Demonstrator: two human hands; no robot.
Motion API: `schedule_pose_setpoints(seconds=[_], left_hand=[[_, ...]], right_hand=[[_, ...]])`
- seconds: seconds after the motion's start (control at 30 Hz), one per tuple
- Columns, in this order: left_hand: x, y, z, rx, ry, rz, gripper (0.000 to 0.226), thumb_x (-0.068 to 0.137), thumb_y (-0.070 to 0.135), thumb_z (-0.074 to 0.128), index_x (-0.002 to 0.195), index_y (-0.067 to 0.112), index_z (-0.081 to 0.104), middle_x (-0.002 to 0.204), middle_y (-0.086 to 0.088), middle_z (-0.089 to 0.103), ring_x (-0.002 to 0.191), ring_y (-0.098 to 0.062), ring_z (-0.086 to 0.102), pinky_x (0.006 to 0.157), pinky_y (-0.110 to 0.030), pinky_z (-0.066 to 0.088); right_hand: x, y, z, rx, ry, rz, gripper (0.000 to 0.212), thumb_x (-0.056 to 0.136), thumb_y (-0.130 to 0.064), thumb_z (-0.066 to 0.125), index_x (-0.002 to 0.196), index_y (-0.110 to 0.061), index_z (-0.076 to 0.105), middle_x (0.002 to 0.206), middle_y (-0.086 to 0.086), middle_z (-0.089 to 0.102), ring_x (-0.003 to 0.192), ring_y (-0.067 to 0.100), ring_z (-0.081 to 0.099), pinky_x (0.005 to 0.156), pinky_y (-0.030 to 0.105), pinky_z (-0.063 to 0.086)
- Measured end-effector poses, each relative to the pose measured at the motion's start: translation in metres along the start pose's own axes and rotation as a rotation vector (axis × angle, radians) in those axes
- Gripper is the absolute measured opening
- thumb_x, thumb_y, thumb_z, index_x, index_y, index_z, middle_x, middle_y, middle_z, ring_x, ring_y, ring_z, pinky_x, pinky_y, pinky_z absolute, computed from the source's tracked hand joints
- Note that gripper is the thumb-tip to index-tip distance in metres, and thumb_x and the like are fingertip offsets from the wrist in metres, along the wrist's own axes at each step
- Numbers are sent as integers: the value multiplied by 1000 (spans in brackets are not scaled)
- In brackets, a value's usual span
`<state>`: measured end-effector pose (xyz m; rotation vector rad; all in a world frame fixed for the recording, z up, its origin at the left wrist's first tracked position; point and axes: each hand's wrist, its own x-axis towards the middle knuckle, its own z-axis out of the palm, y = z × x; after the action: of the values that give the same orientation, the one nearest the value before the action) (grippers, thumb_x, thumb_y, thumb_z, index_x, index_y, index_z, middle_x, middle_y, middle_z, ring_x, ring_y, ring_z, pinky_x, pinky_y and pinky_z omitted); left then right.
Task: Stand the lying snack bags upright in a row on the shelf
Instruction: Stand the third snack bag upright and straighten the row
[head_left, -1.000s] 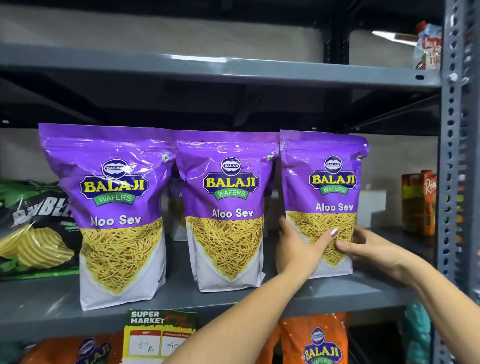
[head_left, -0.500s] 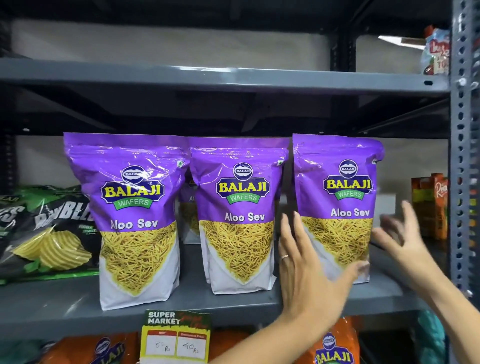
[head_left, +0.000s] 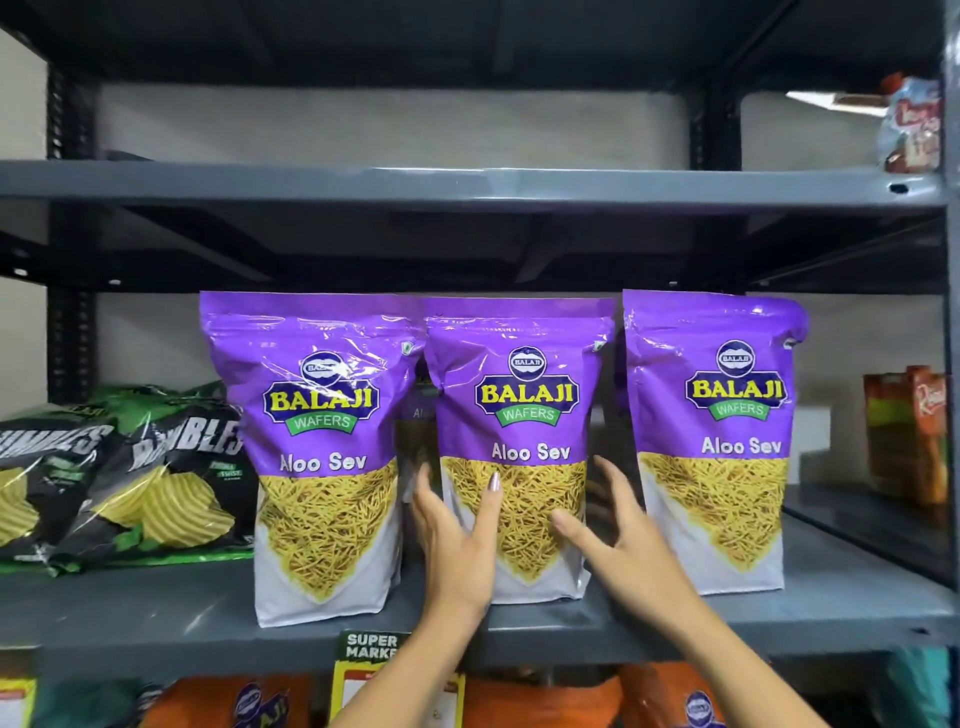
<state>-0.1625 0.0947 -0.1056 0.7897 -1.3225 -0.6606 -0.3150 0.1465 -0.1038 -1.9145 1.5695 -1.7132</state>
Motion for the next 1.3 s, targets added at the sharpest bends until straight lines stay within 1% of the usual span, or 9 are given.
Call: schedule_pose_setpoints(seconds=[0.2,0.33,0.53,0.77,0.83,0.9,1.0,1.1,1.3], left_hand=[[-4,4,12,-7,-49,-50,104,69,66,52,150,11,18,157,-9,30,143,-22,30,118,-38,24],[0,-2,21,32,-37,-15,77,90,36,59,150,10,18,156,-11,30,143,-23,29,117,-37,25],[-12,2,20,84,54,41,99,75,69,49,150,10,19,156,-8,23,143,-22,28,114,-36,25],[-51,14,-49,200,282,510,63,77,50,55,136,29,42,149,12,27,141,-5,21,114,-41,22],[-35,11,-80,178,394,487,63,76,46,56,135,26,43,149,11,26,141,-7,21,113,-54,26],[-12,7,-109,167,493,439,70,76,47,54,138,16,41,149,0,28,137,-8,23,119,-37,20],[21,-6,-140,164,517,340,80,77,52,47,143,7,34,151,-17,31,142,-21,24,118,-27,14],[39,-14,-153,103,393,200,93,72,65,38,149,16,23,160,-9,18,140,1,9,116,-29,8],[45,-16,-144,142,90,85,109,57,95,27,150,41,7,163,7,11,145,0,9,111,-24,9]], right_hand=[[0,8,8,140,-44,28,92,71,-50,74,146,-31,25,119,-5,68,103,6,69,100,42,49],[3,15,4,152,-6,31,100,60,-67,72,144,-37,26,118,-3,69,103,10,69,98,44,50],[1,14,6,27,-20,24,96,67,-70,63,146,-36,21,137,-11,57,124,4,54,109,40,40],[-34,-25,29,-36,670,-519,37,84,-20,56,117,-4,56,121,1,49,110,22,54,87,34,49],[-33,-42,50,16,555,-587,30,84,-15,54,113,-12,58,113,-4,52,97,23,58,82,28,48],[-28,-53,79,18,338,-548,29,84,-17,56,113,-21,56,106,-10,55,93,16,59,82,29,49],[-20,-63,119,9,56,-367,52,81,-36,63,130,-37,44,126,-22,51,118,-3,49,102,26,42],[-10,-69,146,57,-178,-272,84,76,-51,66,142,-50,14,147,-26,30,137,-15,21,110,8,17],[3,-59,158,122,-116,-229,78,78,-45,68,137,-59,18,148,-12,40,137,-6,31,109,9,21]])
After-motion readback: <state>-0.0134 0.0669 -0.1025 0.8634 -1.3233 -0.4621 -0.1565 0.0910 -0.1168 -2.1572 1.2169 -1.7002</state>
